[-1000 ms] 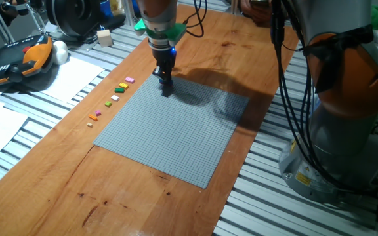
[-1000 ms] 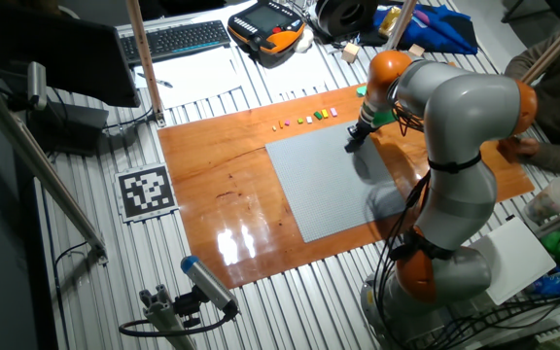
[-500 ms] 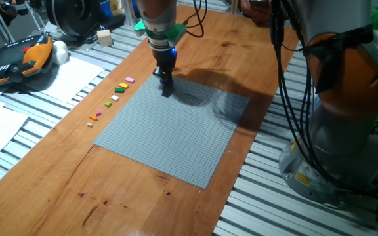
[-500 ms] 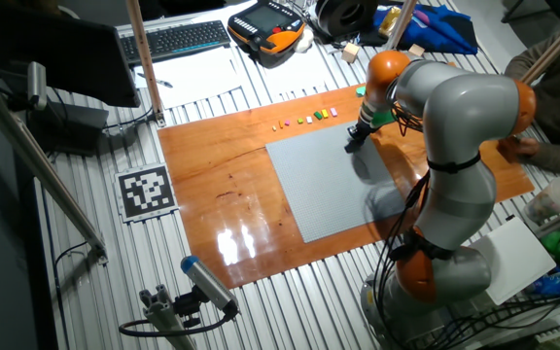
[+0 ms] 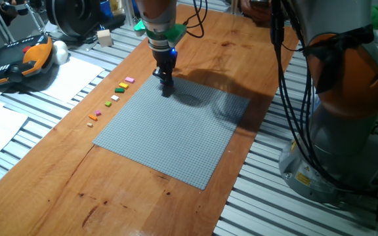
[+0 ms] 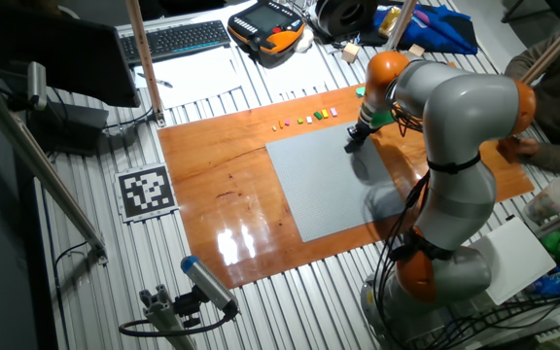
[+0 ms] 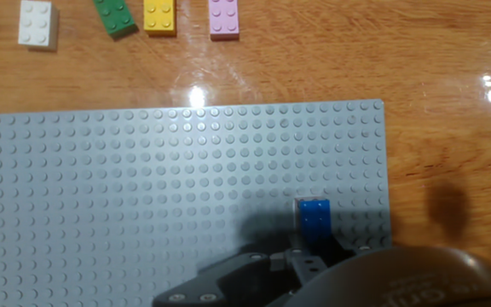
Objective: Stack small Lego blocks one on top of the other
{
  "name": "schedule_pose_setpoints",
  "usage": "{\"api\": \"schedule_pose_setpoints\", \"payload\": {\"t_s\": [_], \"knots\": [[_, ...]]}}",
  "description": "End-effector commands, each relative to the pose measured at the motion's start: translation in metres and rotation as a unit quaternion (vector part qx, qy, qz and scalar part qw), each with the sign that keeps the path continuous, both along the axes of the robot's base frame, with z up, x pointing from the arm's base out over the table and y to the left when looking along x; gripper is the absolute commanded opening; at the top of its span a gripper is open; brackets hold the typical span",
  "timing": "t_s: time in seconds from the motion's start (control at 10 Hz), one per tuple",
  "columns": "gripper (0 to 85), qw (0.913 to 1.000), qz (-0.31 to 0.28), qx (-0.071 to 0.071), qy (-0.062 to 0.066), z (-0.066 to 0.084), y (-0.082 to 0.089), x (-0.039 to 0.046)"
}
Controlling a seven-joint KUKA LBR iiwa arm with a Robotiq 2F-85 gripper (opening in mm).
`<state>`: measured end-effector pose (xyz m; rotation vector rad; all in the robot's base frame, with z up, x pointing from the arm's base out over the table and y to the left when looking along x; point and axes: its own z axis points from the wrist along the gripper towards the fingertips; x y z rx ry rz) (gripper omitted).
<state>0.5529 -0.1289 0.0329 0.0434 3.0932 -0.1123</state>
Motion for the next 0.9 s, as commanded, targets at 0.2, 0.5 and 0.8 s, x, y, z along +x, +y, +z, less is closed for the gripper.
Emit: {"api": "schedule_pose_setpoints", "payload": {"t_s": [0.2, 0.5, 0.8], "knots": [[17.0, 1.0000, -0.005, -0.002, -0.003, 0.0006, 0.0000, 0.0007], [34.0, 1.0000, -0.007, -0.002, -0.003, 0.0010, 0.0003, 0.0010], [34.0, 1.0000, -0.004, -0.002, 0.007, 0.0098, 0.0025, 0.0044]]}}
